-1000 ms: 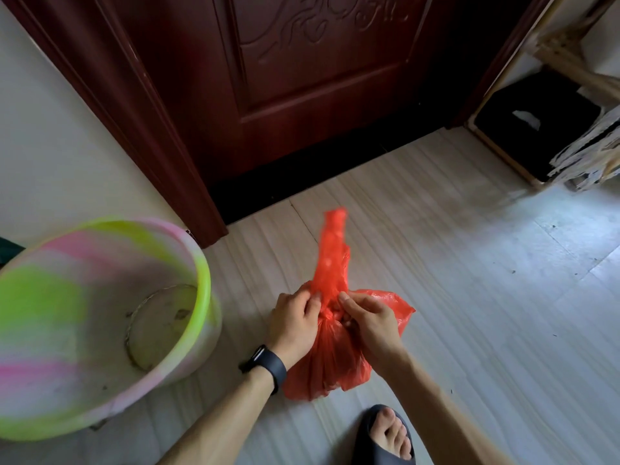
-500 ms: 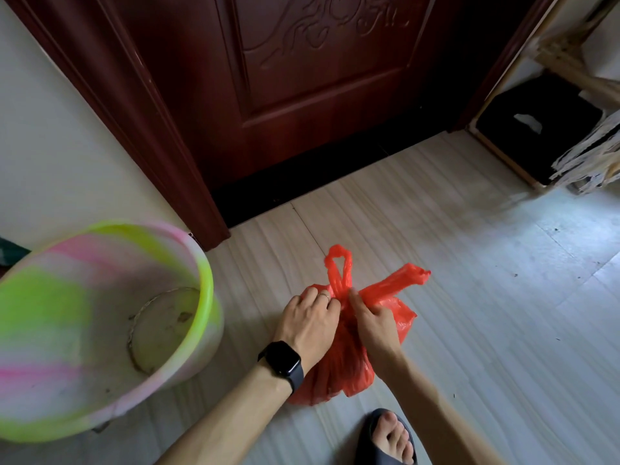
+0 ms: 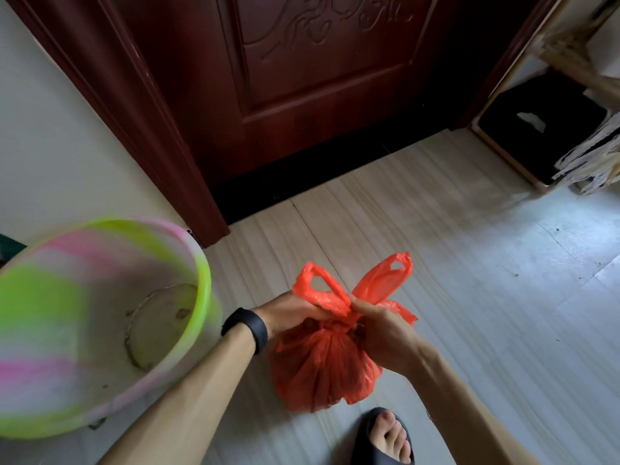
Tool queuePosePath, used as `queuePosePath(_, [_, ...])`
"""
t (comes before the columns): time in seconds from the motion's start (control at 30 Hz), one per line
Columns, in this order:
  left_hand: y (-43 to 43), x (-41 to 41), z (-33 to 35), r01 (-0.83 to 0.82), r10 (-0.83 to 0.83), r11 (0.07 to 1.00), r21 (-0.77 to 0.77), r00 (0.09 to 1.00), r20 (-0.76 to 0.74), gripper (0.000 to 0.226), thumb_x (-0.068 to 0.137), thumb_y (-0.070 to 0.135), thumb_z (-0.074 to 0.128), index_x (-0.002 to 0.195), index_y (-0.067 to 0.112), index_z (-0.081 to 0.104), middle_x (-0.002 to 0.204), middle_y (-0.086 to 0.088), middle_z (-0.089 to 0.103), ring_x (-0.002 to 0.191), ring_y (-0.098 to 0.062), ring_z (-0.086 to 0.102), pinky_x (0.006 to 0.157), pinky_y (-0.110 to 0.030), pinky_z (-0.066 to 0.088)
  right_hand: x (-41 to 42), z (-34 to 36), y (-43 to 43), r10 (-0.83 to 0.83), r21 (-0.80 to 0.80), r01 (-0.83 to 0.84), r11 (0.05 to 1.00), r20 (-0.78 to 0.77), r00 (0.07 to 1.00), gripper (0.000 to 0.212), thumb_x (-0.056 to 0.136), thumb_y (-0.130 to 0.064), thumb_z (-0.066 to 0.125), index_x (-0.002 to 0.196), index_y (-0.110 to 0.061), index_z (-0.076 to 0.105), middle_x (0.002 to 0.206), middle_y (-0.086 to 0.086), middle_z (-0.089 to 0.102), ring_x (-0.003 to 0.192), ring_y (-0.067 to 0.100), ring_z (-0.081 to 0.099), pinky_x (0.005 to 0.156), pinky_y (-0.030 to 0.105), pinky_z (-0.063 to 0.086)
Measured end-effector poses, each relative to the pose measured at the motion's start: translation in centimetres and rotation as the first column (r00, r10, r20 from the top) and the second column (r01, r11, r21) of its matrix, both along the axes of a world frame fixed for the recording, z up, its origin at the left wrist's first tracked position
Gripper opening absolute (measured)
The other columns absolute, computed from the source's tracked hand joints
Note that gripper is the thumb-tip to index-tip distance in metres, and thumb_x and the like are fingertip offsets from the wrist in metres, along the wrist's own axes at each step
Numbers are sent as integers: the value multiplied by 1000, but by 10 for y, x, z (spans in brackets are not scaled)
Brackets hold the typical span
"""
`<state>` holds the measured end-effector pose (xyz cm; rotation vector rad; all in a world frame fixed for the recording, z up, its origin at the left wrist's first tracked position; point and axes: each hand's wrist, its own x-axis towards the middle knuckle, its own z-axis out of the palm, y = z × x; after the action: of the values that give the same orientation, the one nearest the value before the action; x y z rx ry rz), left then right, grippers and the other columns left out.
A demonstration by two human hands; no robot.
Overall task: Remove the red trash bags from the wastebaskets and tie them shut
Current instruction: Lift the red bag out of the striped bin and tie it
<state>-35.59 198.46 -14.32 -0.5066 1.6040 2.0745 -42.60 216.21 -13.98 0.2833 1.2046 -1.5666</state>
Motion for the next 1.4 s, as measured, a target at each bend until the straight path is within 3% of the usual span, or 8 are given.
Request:
queuePosePath(0.13, [-1,-4,0,61,-57,996,-59,996,62,16,84,9,68,75,17,78,69,9,69,63,0,61,74,-20,49,-1,-6,11,99,-26,-103,994,-114,988,61,80,-22,82,119,18,57,121,40,55,109,43,53,113,61,33])
queuePosePath(0.23, [2,-9,5,89,-92,996,25,976,198,9,83,12,65,85,13,74,60,7,66,53,-3,60,58,-17,46,-3,-5,18,168,16,-170,985,-277,946,49,78,-17,84,110,15,64,120,41,60,110,49,60,107,64,40])
queuePosePath(0.47, [0,-16,8,228,-188,967,-109,938,292,17,74,35,65,66,20,65,64,2,61,57,-12,49,58,-25,36,-1,0,21,235,246,-90,965,-659,714,17,69,-4,86,80,-5,73,75,4,75,72,15,71,65,29,56])
queuePosePath(0.6, [1,-15,5,146,-128,988,-40,946,299,21,78,44,61,75,24,67,67,5,58,62,-11,48,63,-28,36,3,-9,19,261,334,52,941,-815,518,16,69,-11,78,84,-14,74,80,-20,73,77,-3,67,69,15,51])
queuePosePath(0.7, [8,-12,0,41,-29,998,-47,970,241,20,96,32,53,85,23,68,66,7,62,61,-11,51,58,-25,38,3,-19,18,233,329,167,930,-875,424,24,74,5,69,80,-18,73,81,-12,72,81,-1,67,70,13,50])
queuePosePath(0.87, [11,-7,3,33,-16,988,-151,993,116,28,93,38,63,117,26,71,88,5,71,69,-8,59,61,-17,47,9,-29,9,176,350,218,911,-809,561,13,88,-9,67,80,-19,66,80,-4,67,68,-1,62,60,16,48])
queuePosePath(1.17, [10,1,8,-186,193,977,-101,979,69,24,92,27,65,103,8,76,88,-2,74,73,-7,66,62,-13,50,5,-16,-7,106,280,214,936,-803,587,20,81,-19,70,66,-12,60,65,-6,61,55,-3,55,53,15,46])
queuePosePath(1.4, [13,-5,4,-134,129,805,-578,990,-50,19,82,42,68,86,24,73,71,11,71,73,-8,64,75,-27,51,3,-21,-1,73,306,173,936,-652,754,13,86,-26,76,87,-13,74,88,9,76,84,26,73,77,42,61])
